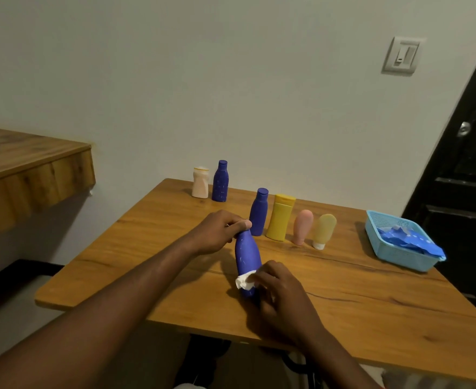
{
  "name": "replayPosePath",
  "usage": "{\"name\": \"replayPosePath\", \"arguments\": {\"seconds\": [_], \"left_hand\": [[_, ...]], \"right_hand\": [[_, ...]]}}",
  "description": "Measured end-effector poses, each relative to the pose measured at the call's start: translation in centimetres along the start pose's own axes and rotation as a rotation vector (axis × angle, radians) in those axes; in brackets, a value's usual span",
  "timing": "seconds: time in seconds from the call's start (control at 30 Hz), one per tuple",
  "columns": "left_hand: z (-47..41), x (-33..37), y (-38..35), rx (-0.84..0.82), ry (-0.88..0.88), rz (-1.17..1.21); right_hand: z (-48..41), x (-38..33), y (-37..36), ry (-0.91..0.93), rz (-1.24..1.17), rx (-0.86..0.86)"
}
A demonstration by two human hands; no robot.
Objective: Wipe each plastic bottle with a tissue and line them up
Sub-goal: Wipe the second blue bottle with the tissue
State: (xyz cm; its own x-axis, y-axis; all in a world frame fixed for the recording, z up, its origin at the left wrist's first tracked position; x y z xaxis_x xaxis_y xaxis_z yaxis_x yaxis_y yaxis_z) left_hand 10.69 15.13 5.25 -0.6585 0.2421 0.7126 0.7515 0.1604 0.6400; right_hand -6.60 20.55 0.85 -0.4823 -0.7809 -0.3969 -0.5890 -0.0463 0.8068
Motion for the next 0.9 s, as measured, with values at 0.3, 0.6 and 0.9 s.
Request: {"name": "replayPosePath", "arguments": {"seconds": [0.3, 0.6, 0.9], "left_hand": [[-0.5, 1.3, -0.6, -0.073, -0.017, 0.11], [-0.7, 0.5, -0.6, -0.053, 0.014, 0.154], [-1.0, 2.4, -0.7, -0.089, -0.017, 0.159]], "right_hand": [[-5.2, 0.1, 2.0, -0.001, 0.027, 0.148], [1.2, -1.4, -1.2, 0.121, 0.062, 0.009], [-4.3, -0.3, 1.8, 0.035, 0.148, 0.114]]}}
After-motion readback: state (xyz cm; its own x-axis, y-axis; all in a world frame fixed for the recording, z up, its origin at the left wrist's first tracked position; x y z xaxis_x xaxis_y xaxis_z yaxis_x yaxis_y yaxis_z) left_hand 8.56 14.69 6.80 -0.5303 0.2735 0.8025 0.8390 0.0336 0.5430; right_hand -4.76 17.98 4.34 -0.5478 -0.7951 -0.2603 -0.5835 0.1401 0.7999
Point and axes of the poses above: each hand's wrist, its own z-axis away from the middle knuckle, its own y-axis out of the back of the hand, x = y × z, the point moved 8 cm from there along -z, towards the middle knuckle, and after that the axes turned 1 degree about -z, right-handed, at the moved point
